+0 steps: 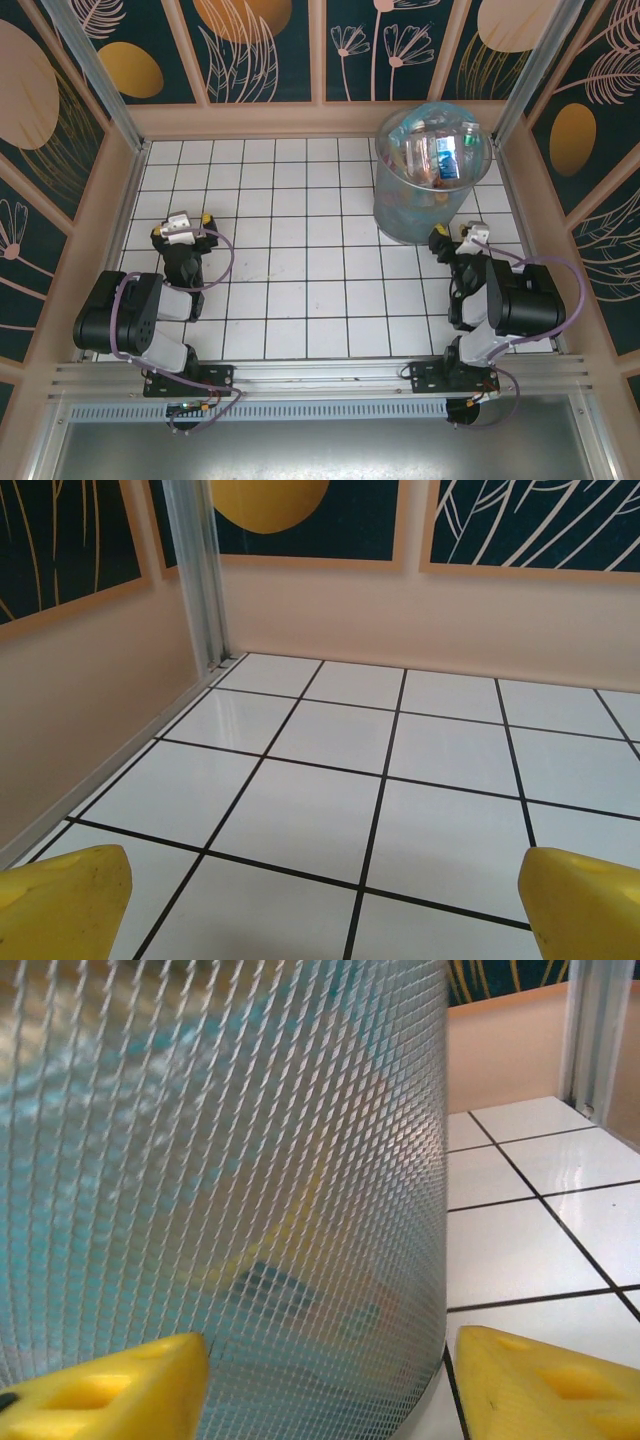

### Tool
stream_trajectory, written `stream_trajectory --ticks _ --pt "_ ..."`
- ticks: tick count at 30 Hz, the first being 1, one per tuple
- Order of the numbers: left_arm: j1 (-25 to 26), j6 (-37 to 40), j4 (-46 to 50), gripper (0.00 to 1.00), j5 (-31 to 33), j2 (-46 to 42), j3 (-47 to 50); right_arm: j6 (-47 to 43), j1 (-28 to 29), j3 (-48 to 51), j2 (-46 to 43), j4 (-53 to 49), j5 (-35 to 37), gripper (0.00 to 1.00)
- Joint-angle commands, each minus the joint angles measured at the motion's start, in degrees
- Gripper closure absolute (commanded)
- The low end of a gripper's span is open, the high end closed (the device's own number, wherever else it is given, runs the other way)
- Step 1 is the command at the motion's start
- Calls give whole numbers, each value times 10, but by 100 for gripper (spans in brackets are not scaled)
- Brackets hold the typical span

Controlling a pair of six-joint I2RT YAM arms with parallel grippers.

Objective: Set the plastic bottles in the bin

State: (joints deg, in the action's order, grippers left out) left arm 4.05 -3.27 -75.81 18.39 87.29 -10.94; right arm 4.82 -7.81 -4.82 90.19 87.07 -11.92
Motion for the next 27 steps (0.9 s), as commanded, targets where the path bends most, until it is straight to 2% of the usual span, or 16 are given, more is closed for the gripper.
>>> stream_trajectory --ticks 1,3,7,27 --pt "-4 -10 -6 1 -6 0 -11 4 8 -27 -5 -16 42 17" --pt "-5 -11 -7 1 -5 0 -9 -3 24 -40 -7 -44 77 1" --pt "-5 -11 -7 1 -6 0 -9 -14 45 -53 -8 -70 123 1" --pt "-5 -11 0 1 -9 1 -14 -14 45 -53 -9 -71 123 1"
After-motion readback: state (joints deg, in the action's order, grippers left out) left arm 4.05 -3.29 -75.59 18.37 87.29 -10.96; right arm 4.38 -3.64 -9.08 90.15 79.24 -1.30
